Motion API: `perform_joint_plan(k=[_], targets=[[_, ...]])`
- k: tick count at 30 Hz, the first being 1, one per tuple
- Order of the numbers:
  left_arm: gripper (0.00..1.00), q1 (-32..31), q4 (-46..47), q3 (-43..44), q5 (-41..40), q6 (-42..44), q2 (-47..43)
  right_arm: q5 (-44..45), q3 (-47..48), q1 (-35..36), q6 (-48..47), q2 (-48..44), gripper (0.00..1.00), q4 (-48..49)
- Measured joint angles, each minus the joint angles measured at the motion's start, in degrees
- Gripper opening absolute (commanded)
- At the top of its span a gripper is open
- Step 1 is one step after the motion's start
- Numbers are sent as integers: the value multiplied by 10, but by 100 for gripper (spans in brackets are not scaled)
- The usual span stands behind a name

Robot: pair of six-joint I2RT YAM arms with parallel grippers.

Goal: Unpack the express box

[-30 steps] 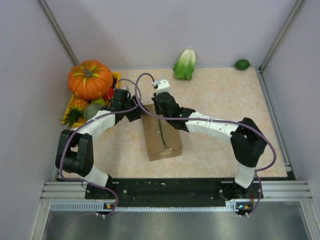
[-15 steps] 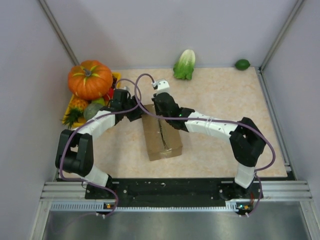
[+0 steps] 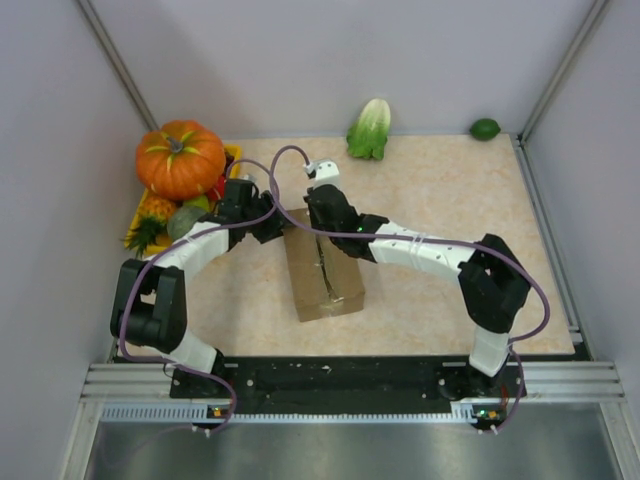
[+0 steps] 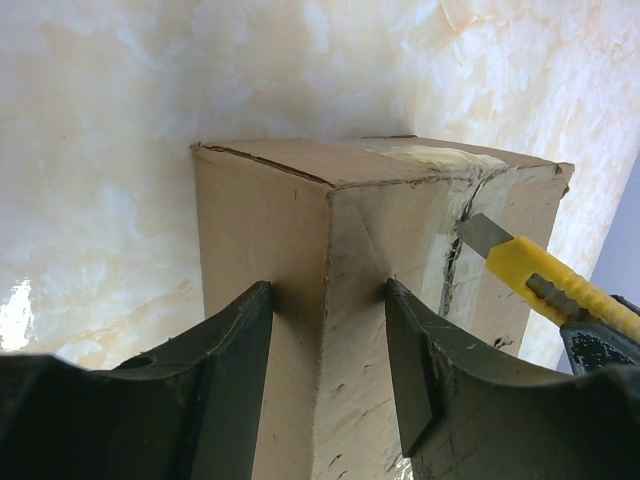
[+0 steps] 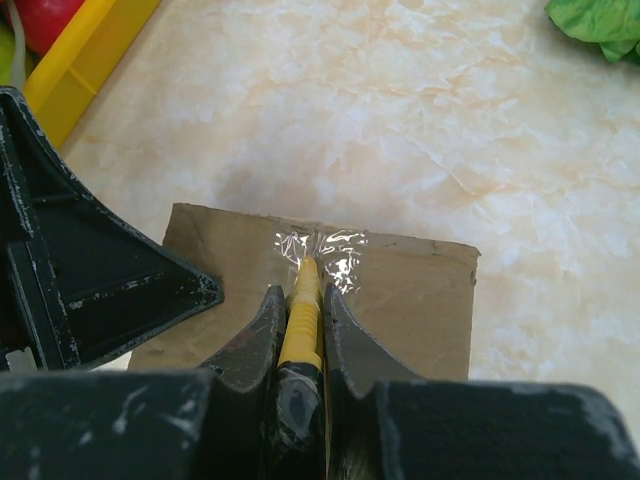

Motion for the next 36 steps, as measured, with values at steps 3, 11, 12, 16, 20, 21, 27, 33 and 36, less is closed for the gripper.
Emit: perform_joint_plan(k=[3, 11, 12, 16, 20, 21, 27, 33, 36], targets=[[50, 2, 5, -3, 5, -13, 2, 0, 11, 0, 8, 0, 0, -23], [44, 9, 40, -7, 43, -64, 24, 16, 25, 0, 25, 3, 0, -67], [43, 9, 43, -9, 45, -70, 24, 16, 27, 0, 27, 3, 0, -72], [39, 10, 53, -12, 54, -90, 28, 19, 28, 0, 37, 3, 0, -93], [36, 10, 60, -14, 60, -105, 32, 26, 29, 0, 46, 3, 0, -101], [35, 10, 62, -14, 62, -108, 32, 28, 29, 0, 47, 3, 0, -103], [33, 10, 69, -18, 66, -122, 34, 41, 29, 4, 60, 3, 0, -116], [31, 9, 70, -18, 69, -129, 36, 43, 29, 6, 73, -3, 0, -132], [31, 7, 71, -18, 73, -133, 37, 43, 27, 6, 82, -14, 0, -144]])
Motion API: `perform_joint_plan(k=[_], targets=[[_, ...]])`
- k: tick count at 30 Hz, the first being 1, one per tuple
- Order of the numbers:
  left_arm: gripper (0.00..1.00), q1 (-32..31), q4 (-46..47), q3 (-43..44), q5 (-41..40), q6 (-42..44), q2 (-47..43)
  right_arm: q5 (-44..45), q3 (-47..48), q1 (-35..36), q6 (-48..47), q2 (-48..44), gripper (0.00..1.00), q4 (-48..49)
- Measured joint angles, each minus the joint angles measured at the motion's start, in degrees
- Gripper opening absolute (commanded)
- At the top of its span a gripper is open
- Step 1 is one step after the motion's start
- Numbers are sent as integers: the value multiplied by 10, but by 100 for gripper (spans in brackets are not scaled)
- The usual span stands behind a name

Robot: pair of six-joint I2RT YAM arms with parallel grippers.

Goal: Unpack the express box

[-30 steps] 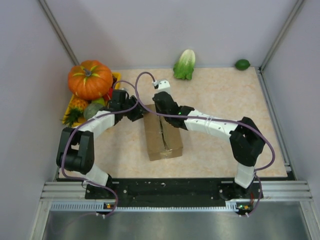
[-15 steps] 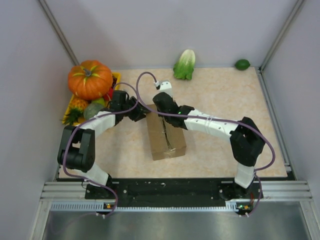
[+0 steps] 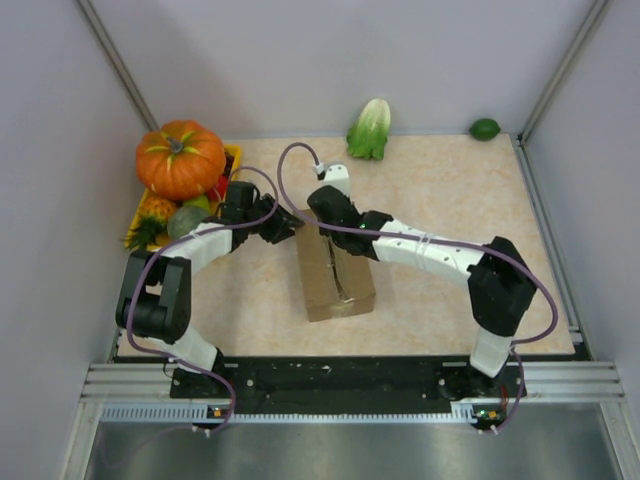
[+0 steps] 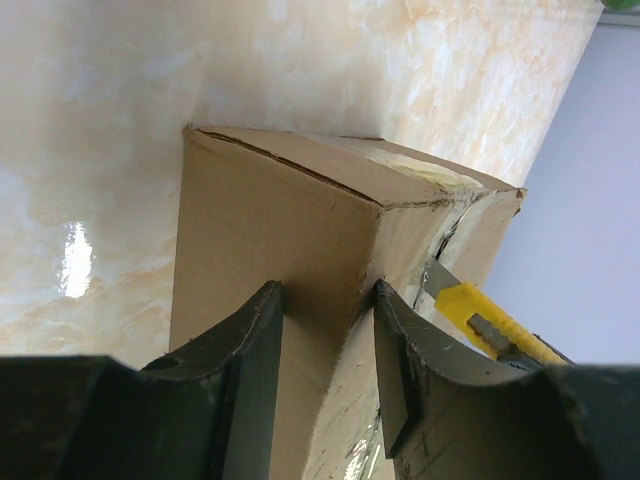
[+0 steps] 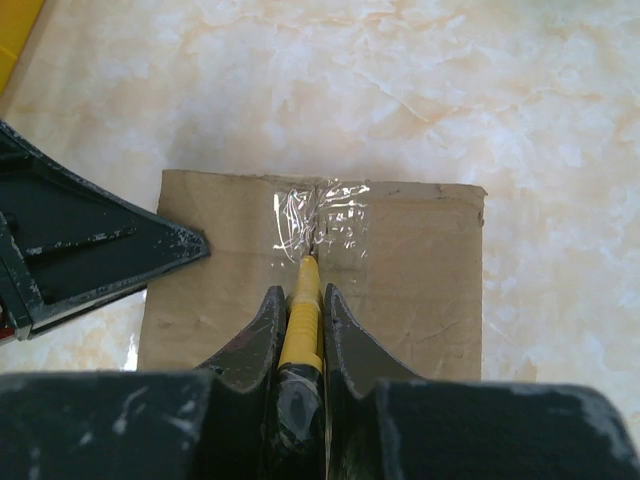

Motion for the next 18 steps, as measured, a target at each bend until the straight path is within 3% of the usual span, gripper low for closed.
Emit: perform_joint_plan(k=[18], targets=[[29, -4, -1, 0, -2, -13, 1, -24, -27, 12, 28, -31, 0, -58]])
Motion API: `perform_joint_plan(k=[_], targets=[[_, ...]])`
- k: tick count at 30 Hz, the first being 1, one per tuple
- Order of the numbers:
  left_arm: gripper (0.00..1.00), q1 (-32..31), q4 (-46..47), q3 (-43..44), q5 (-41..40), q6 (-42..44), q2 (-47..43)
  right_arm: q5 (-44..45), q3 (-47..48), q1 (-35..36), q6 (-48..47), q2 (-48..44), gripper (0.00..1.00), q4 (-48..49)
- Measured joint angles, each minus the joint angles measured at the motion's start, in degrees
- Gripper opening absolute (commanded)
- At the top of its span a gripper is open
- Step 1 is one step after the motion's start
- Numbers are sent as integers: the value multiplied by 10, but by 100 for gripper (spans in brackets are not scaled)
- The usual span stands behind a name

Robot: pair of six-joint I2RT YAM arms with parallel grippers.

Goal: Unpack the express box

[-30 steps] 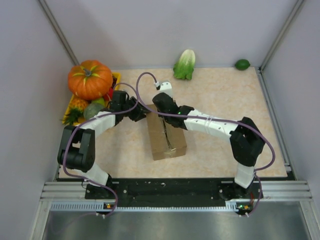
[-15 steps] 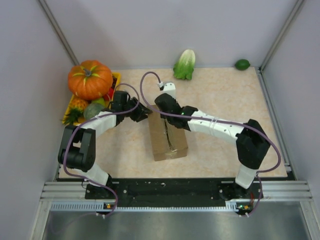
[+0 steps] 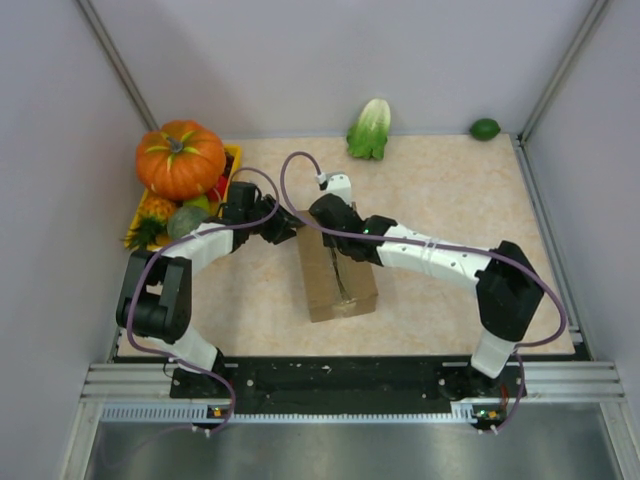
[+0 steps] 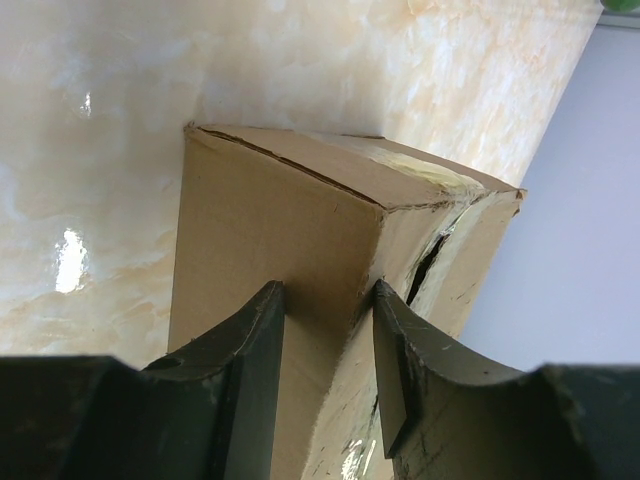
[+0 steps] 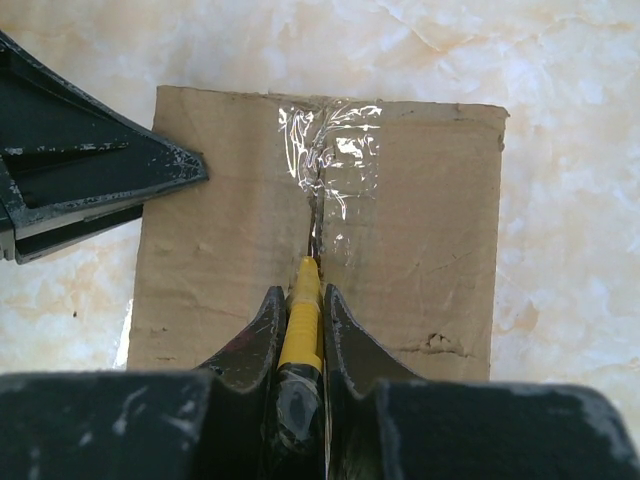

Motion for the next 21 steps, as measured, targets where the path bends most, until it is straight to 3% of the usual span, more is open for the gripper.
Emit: perform_joint_plan(k=[21], targets=[[27, 0, 3, 0, 2, -19, 4, -31, -24, 17, 21, -57, 0, -71]])
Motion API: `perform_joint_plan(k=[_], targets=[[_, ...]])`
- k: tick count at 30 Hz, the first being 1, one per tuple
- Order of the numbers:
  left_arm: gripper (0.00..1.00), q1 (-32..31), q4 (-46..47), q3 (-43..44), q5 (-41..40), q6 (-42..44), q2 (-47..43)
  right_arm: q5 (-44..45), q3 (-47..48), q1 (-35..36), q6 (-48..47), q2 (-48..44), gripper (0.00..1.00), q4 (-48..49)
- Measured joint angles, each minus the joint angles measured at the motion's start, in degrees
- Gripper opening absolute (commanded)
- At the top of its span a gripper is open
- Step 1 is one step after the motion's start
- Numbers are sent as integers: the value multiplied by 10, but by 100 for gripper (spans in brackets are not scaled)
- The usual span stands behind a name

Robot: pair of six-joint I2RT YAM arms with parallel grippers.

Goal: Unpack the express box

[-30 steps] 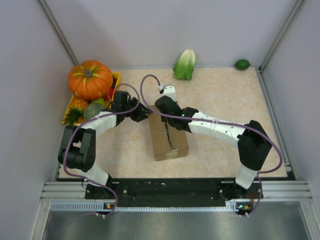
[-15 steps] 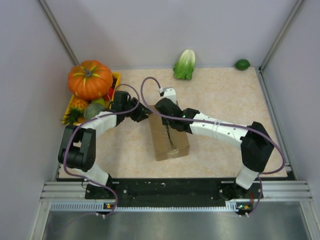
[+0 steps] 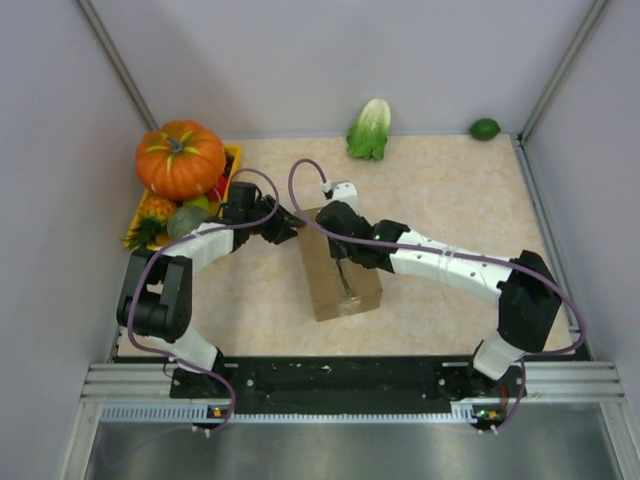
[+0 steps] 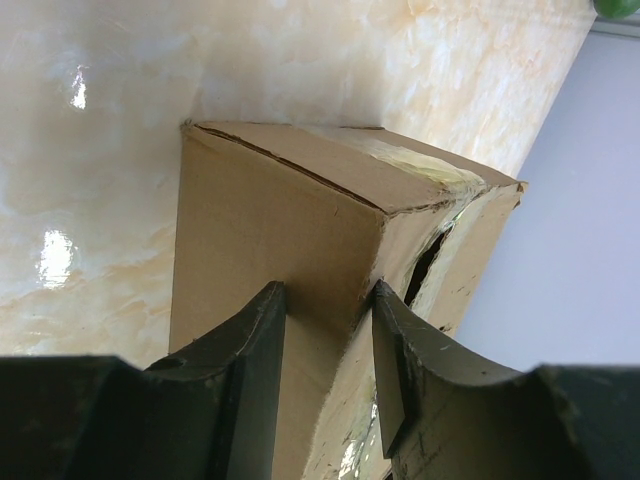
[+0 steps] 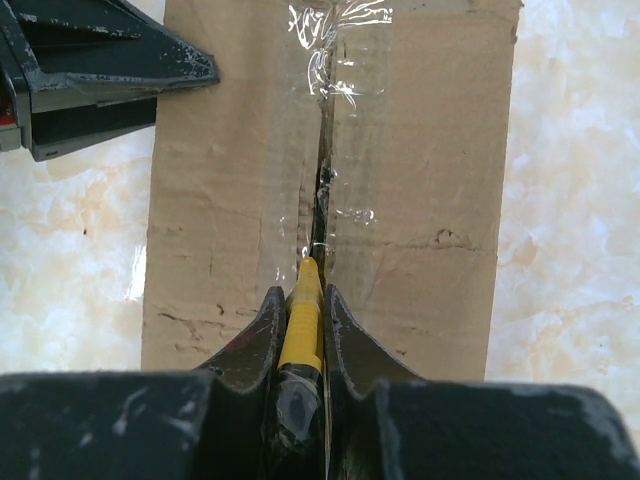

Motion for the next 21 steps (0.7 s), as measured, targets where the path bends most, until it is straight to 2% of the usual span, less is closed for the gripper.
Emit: perform_joint_plan(k=[21], targets=[[25, 0, 4, 0, 5, 0, 3, -5, -19, 17, 13, -43, 0, -33]])
